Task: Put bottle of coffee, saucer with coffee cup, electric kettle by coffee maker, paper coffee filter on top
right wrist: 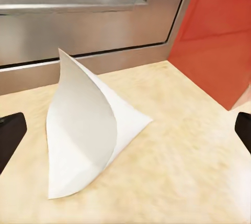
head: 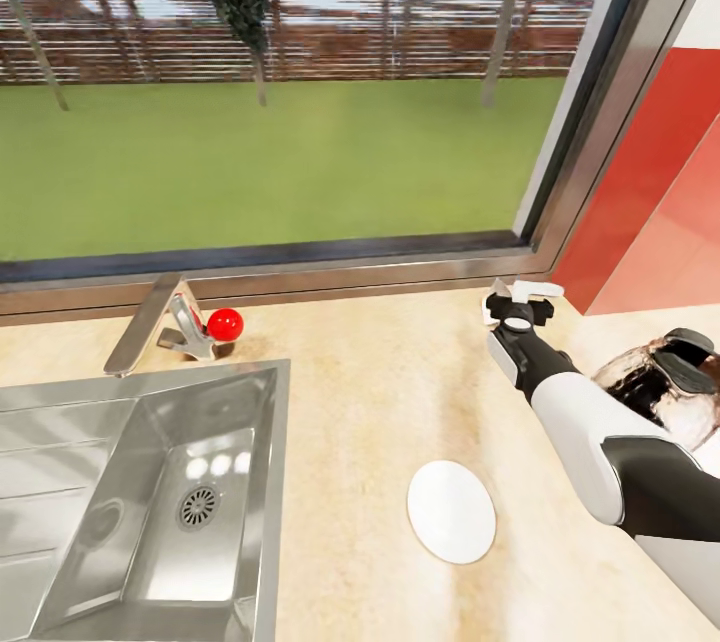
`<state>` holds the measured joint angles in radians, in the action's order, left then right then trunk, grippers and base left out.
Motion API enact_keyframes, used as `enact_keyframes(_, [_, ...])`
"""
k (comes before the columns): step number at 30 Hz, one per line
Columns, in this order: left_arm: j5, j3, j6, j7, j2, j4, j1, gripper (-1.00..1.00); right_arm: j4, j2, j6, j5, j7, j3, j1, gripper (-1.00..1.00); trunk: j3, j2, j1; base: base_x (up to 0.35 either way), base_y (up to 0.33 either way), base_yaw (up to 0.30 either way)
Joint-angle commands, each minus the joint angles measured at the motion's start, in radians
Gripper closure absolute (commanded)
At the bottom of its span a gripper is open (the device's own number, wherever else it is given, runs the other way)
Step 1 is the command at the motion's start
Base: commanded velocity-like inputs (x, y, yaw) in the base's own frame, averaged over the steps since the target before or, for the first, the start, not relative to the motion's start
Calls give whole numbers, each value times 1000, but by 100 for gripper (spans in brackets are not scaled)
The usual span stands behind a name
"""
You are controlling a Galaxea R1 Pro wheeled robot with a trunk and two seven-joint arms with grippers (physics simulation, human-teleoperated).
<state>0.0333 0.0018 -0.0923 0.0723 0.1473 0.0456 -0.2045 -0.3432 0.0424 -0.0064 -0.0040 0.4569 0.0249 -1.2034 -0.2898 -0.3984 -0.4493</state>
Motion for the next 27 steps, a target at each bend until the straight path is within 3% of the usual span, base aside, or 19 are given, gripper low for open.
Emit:
enact_keyframes(1, [3, 0, -6, 1, 0, 2, 1, -100, 1, 0, -1, -1, 3, 3, -1, -100, -1, -2, -1, 91, -16, 0])
enact_keyframes(9, [4, 0, -6, 1, 0, 2, 0, -100, 1, 1, -1, -2, 5, 3, 0, -100, -1, -2, -1, 145, -98, 0])
enact_keyframes(27, [2, 0, -6, 1, 0, 2, 0, -100, 6, 1, -2, -1, 6, 3, 1, -100, -20, -2, -1, 7, -5, 0])
